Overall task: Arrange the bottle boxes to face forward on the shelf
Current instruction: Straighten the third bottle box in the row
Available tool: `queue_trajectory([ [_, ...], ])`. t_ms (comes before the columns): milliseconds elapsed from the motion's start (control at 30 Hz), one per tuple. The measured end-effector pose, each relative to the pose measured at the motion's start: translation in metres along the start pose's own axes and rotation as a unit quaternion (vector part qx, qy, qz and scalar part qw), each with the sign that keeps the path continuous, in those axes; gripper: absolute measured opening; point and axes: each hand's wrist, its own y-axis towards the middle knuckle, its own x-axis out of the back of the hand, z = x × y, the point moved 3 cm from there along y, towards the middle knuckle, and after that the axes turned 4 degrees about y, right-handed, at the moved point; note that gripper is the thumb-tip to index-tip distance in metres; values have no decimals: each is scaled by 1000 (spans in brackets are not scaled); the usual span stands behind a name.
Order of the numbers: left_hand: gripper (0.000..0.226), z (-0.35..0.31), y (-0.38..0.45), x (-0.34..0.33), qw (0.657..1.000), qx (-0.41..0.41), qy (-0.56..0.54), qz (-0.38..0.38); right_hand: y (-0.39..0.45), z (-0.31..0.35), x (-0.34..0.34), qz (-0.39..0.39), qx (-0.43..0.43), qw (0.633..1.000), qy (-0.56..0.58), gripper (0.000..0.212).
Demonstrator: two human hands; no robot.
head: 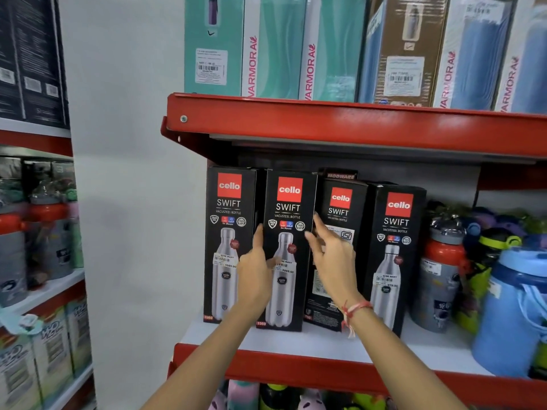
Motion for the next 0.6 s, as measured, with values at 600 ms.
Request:
queue_trajectory([
  [600, 71, -26, -24, 13, 965, -203, 126, -108, 13, -13, -3, -31, -130, 982, -130, 114],
])
